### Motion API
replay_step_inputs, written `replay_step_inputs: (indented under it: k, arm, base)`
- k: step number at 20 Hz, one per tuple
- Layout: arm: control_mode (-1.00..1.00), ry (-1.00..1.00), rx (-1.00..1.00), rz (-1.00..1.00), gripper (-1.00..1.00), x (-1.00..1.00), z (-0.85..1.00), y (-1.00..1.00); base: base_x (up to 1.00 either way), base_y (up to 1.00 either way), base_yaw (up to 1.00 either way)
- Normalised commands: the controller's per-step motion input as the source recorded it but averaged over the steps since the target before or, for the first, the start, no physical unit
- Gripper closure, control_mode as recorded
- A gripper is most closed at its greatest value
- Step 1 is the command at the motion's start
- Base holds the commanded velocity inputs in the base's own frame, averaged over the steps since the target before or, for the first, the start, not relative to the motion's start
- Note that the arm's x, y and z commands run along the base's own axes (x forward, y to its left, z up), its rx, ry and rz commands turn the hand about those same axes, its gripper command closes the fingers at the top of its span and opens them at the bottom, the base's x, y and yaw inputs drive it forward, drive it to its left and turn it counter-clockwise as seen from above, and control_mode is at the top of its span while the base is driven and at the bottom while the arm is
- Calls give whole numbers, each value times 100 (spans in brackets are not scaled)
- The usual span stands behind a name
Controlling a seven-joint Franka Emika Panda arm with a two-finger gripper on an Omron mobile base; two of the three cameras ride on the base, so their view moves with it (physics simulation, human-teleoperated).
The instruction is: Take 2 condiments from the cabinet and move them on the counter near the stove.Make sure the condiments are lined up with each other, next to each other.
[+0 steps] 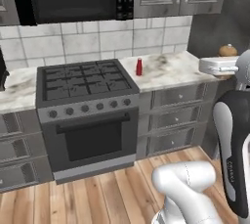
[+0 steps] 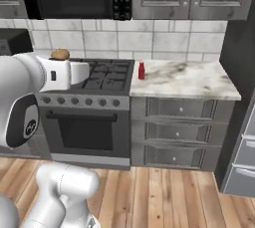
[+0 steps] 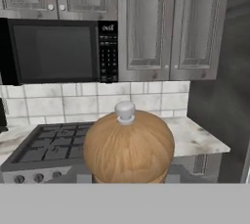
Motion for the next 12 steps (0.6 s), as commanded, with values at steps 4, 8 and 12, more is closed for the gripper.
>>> replay_step_inputs:
  k: [4,8,12]
  arm:
    - [100,0,0,0,100,0,0,0]
    - [100,0,0,0,100,0,0,0]
    - [100,0,0,0,100,0,0,0]
  base:
    - [43,29,13]
    - [56,27,18]
    - [61,23,20]
